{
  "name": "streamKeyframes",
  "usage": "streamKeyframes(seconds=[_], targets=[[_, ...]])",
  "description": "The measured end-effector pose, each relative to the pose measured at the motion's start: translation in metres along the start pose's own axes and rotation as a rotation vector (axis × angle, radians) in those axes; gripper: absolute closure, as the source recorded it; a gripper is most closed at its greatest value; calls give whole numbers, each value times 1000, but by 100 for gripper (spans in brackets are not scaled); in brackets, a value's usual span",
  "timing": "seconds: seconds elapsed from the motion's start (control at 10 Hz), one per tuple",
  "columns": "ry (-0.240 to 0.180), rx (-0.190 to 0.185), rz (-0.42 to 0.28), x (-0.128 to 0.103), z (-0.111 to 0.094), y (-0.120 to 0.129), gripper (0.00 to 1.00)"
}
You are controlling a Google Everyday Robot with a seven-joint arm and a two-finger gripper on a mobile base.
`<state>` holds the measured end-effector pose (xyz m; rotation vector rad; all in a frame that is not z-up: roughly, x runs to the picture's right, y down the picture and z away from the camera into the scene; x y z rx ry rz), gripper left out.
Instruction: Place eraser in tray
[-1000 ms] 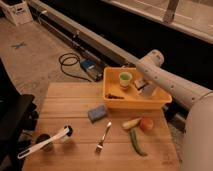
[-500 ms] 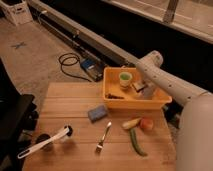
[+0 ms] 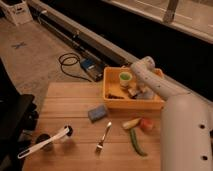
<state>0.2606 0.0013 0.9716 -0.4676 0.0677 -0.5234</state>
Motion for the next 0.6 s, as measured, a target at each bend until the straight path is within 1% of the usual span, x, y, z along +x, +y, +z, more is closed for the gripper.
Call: streamKeyframes(seconds=[0.1,0.2,0.3,0.4,0.6], targets=[[-16,3,1,-1,2,0,24],[-35,18,8,-1,2,-1,20],[-45,31,17,1,1,1,20],[-44,36,22,4,0,3,20],[-49,37,20,1,0,0,20]])
